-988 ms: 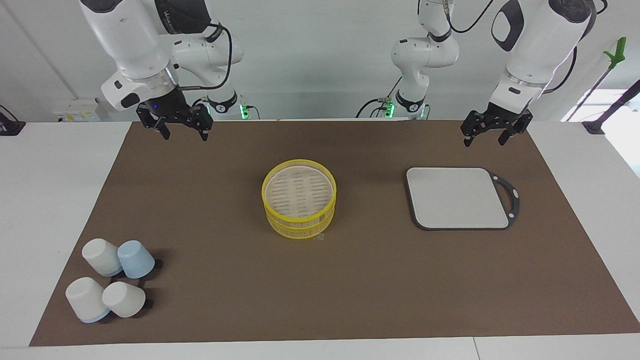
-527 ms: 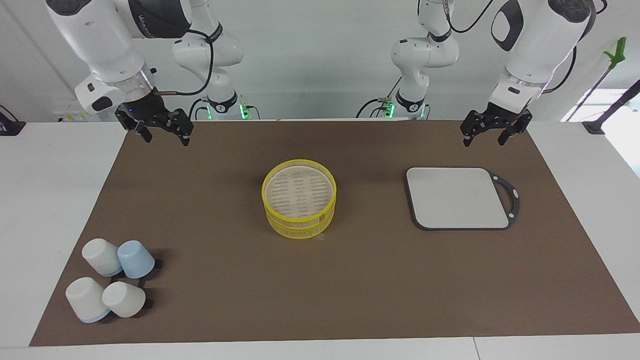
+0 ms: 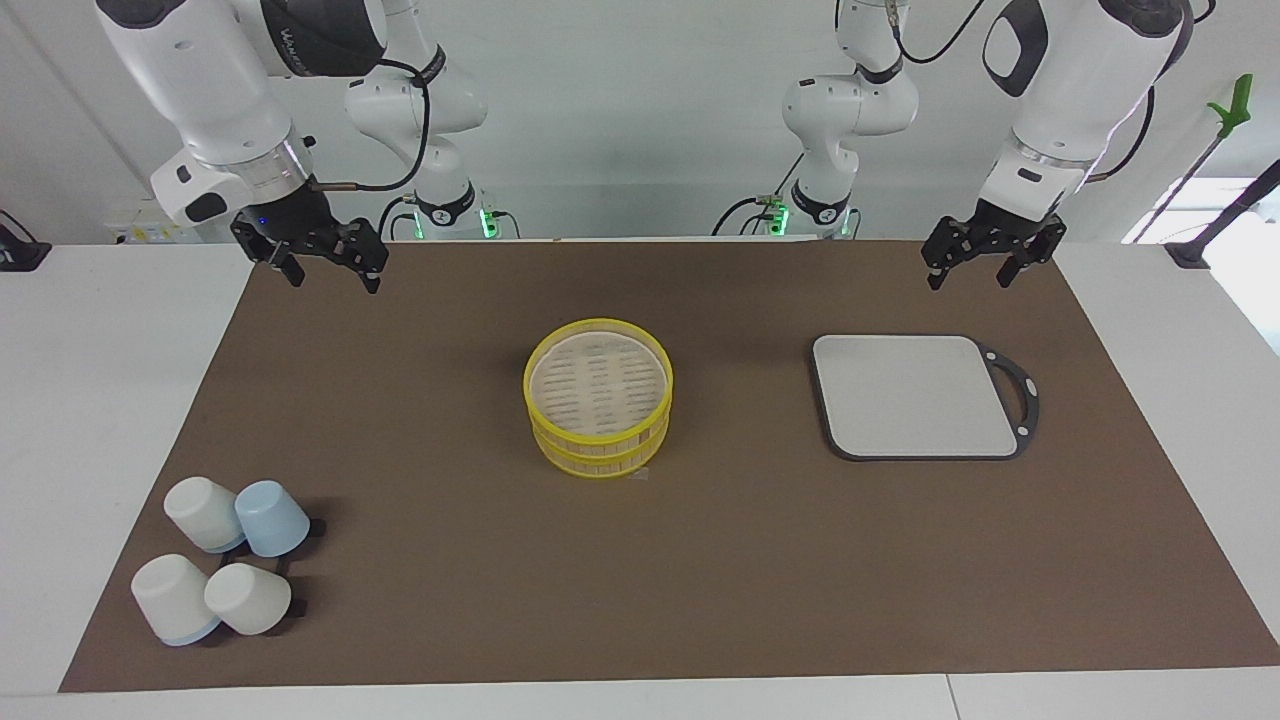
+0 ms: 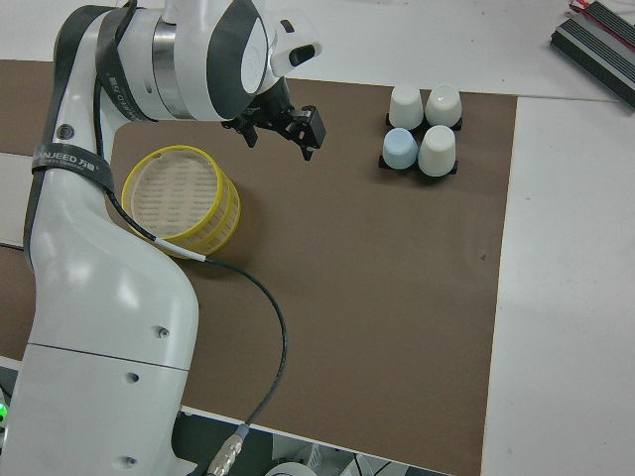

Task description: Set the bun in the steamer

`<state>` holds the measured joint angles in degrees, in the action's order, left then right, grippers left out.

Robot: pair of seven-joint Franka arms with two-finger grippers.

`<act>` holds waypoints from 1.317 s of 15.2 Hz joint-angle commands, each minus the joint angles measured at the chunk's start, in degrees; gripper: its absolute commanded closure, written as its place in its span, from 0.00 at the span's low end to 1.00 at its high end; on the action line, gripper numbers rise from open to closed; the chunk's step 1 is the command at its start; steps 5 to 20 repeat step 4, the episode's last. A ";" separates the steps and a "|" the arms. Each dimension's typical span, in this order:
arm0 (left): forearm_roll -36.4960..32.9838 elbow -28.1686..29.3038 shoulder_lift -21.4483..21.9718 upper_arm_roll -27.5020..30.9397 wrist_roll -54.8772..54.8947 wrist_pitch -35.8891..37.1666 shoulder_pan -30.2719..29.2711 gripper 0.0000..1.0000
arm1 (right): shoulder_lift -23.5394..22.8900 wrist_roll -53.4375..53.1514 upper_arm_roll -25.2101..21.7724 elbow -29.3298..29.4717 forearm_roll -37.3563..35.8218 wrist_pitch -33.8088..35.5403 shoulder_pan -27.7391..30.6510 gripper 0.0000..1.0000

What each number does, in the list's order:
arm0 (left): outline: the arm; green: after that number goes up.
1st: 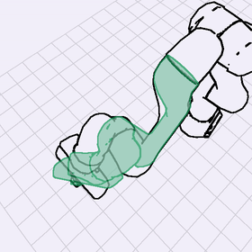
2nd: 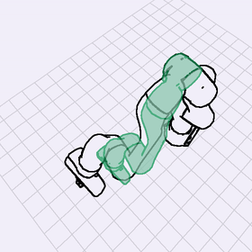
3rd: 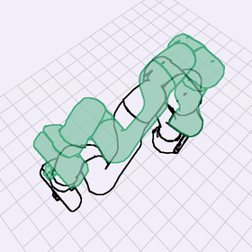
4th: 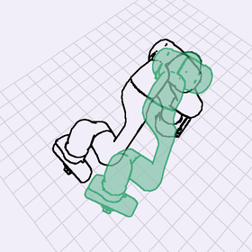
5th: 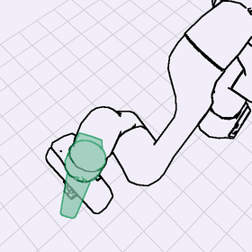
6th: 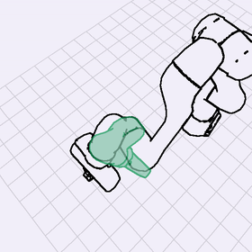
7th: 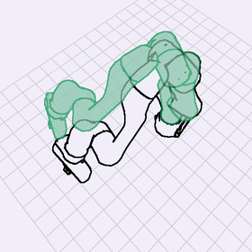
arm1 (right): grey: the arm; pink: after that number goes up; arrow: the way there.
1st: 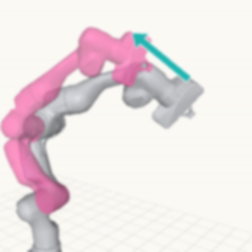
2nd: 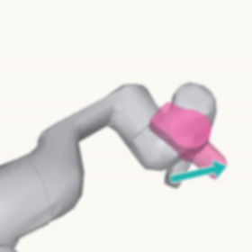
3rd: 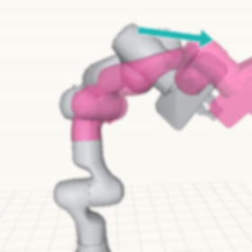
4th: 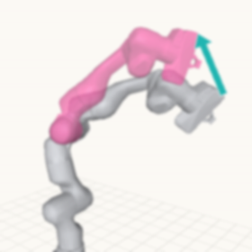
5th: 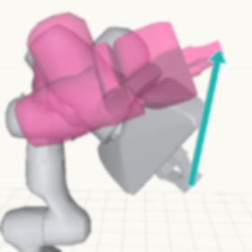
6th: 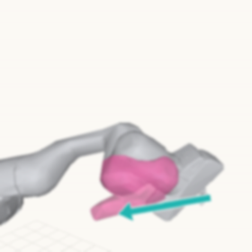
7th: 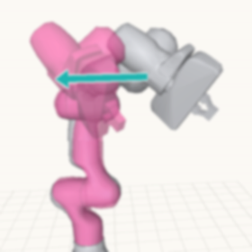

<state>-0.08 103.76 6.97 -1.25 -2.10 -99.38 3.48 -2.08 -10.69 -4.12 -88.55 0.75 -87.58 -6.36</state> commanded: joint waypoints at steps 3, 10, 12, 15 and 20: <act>0.96 0.92 1.38 0.11 0.61 0.76 -0.22 0.00 | -0.65 2.69 0.78 0.84 -0.48 0.04 0.91 0.00; 0.96 0.92 1.38 0.11 0.61 0.76 -0.22 0.00 | -0.65 2.70 0.78 0.84 -0.57 0.04 0.99 0.00; 0.96 0.92 1.38 0.11 0.61 0.76 -0.22 0.00 | -0.65 2.70 0.78 0.84 -0.57 0.04 0.99 0.00; 0.96 0.92 1.38 0.11 0.61 0.76 -0.22 0.00 | -0.65 2.70 0.78 0.84 -0.57 0.04 0.99 0.00; 0.96 0.92 1.38 0.11 0.61 0.76 -0.22 0.00 | -0.65 2.70 0.78 0.84 -0.57 0.04 0.99 0.00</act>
